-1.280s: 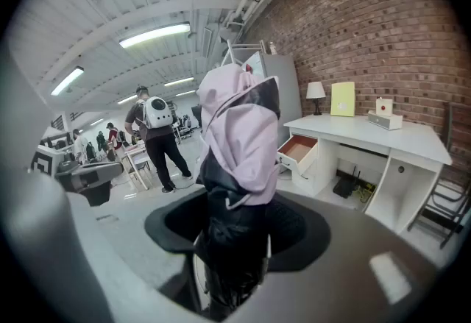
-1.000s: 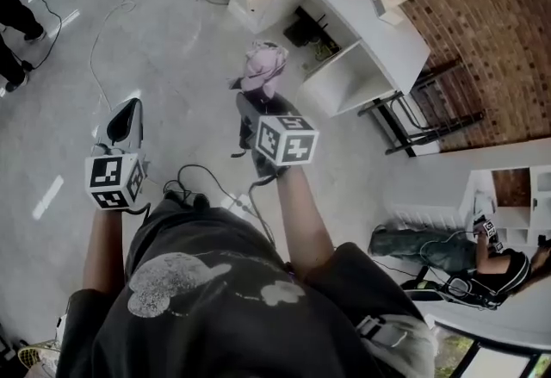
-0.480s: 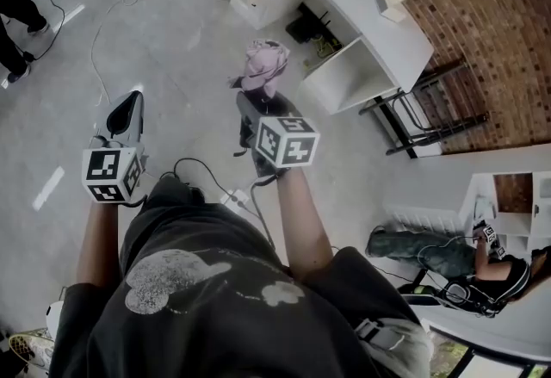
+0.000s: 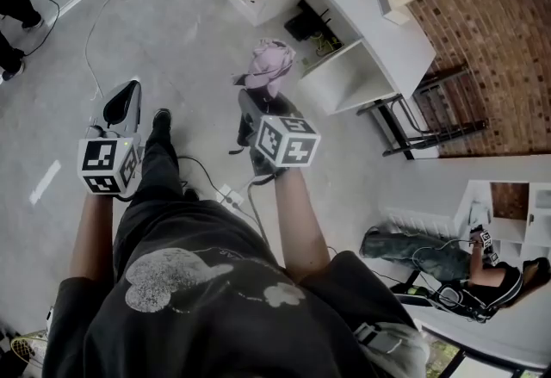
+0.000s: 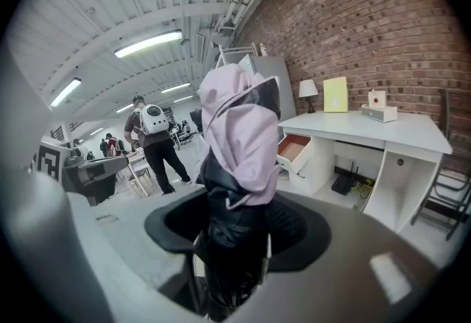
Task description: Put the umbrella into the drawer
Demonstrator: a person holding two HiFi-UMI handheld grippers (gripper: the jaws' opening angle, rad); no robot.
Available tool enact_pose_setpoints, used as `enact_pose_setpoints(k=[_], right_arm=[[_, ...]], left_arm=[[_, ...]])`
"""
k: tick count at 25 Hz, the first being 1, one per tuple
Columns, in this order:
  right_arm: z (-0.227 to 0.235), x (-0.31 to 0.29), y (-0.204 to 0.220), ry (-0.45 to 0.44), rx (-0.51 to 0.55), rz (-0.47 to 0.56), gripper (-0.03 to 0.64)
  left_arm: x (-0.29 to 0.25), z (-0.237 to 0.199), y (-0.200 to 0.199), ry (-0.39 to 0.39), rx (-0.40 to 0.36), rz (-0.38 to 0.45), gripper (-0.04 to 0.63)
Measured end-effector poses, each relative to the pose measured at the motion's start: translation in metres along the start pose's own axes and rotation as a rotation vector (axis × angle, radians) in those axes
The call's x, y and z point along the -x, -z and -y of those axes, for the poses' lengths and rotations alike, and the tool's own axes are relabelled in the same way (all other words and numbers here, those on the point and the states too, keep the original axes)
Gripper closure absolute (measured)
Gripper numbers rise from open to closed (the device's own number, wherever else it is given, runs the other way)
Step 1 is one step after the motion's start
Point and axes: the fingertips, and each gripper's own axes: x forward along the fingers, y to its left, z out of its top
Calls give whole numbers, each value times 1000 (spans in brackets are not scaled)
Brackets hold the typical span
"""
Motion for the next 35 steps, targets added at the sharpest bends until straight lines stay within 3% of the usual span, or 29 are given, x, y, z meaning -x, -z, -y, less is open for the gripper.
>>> enact_pose_setpoints(k=[8, 21, 25, 35], right_arm=[[39, -69, -33, 47, -23, -10, 377], [95, -277, -138, 124, -82, -61, 377], [113, -323, -169, 155, -89, -58, 377], [165, -379, -192, 150, -102, -105, 377]], left_arm=[[-89, -30, -2, 48, 1, -7, 584], [-332, -146, -32, 196, -21, -75, 584], [-391, -172, -38, 207, -3, -84, 584], [-463, -179, -37, 215, 7, -160, 584]])
